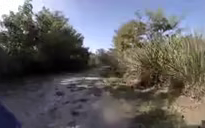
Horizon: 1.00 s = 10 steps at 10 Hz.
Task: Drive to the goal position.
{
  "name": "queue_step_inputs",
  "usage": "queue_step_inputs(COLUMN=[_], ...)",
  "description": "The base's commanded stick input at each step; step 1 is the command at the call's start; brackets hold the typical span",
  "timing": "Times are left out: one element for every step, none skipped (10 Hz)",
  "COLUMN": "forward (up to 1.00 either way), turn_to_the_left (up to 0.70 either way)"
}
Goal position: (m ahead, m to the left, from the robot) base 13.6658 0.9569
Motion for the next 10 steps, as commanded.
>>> queue_step_inputs(forward=[0.70, 0.70, 0.70, 0.70, 0.70, 0.70, 0.70, 0.70, 0.70, 0.70], turn_to_the_left=[0.00, 0.00, 0.00, 0.00, 0.00, 0.00, 0.00, 0.00, 0.00, 0.00])
